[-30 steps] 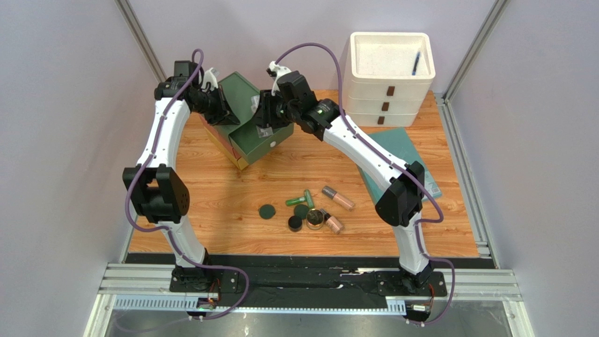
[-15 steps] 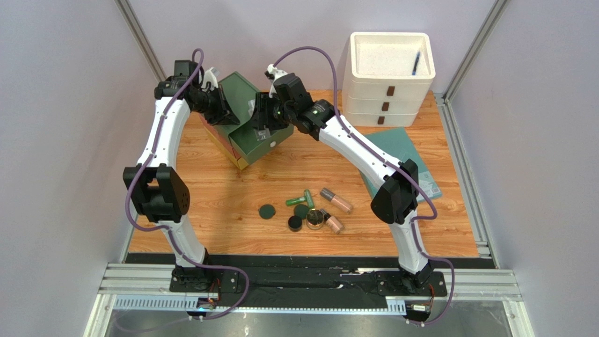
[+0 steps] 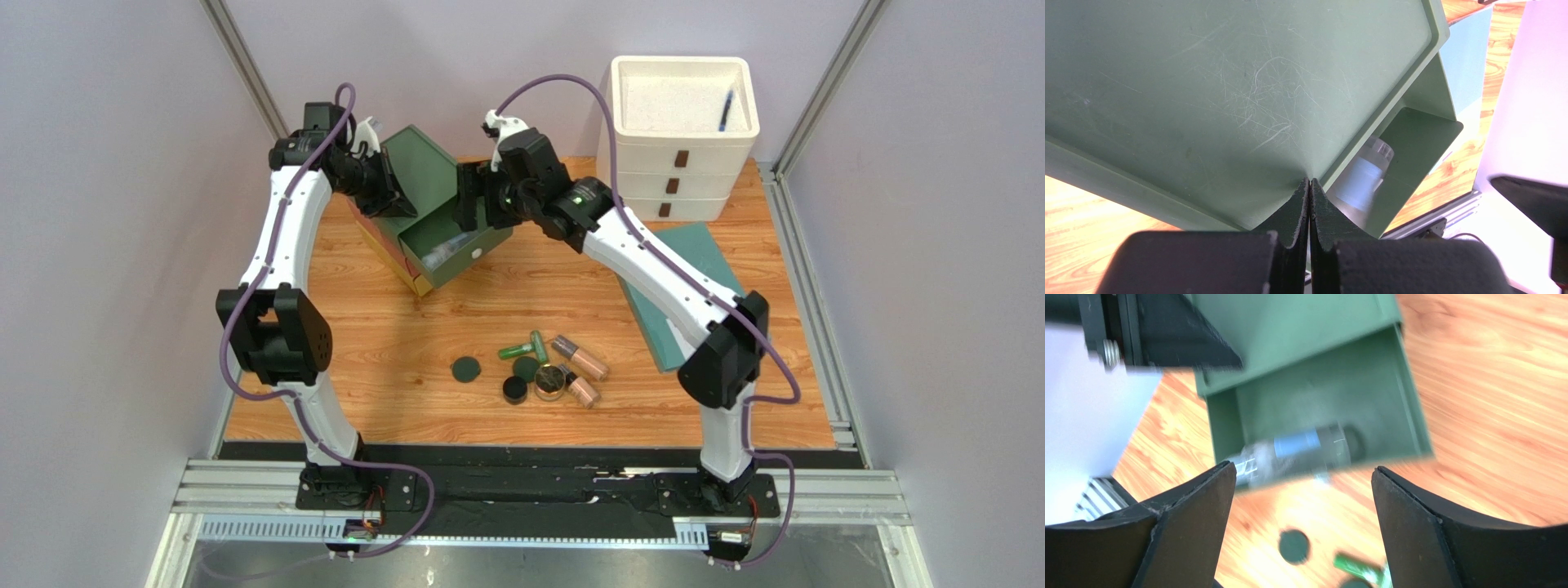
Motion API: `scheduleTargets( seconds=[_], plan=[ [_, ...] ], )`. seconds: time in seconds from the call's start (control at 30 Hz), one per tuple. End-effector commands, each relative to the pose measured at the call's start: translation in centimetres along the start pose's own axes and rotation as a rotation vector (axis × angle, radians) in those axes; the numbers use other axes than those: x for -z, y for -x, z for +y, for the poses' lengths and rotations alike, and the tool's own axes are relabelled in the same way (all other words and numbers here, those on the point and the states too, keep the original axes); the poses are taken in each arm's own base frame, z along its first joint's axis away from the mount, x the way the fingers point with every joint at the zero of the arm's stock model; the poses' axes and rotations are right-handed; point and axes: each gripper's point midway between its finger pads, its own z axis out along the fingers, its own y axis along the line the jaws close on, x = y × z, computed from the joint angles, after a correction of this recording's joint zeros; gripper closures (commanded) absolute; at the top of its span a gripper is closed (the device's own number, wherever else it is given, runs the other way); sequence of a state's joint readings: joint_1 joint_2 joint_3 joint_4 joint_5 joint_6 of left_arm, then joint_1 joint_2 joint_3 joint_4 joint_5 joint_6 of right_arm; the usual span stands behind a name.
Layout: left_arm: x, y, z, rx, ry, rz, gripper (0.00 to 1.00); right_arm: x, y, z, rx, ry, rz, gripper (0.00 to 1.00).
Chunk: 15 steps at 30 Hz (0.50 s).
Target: Organize the makeup
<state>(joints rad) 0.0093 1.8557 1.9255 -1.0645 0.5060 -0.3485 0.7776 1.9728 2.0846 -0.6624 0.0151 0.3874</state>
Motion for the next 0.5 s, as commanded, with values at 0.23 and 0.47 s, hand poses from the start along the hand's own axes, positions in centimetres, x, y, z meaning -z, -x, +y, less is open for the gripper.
scheduleTargets(
  seconds=[0.23, 0.47],
  plan=[
    [-0.8, -1.6, 3.6, 0.018, 0.127, 0.082, 1.00, 6.8, -8.7, -5.6, 0.131, -0.129, 0.179, 0.18],
    [-0.9, -1.7, 3.8, 0.018, 0.129, 0.087, 1.00, 9.0, -18.8, -11.8, 0.211, -0.290, 0.444, 0.17]
  ],
)
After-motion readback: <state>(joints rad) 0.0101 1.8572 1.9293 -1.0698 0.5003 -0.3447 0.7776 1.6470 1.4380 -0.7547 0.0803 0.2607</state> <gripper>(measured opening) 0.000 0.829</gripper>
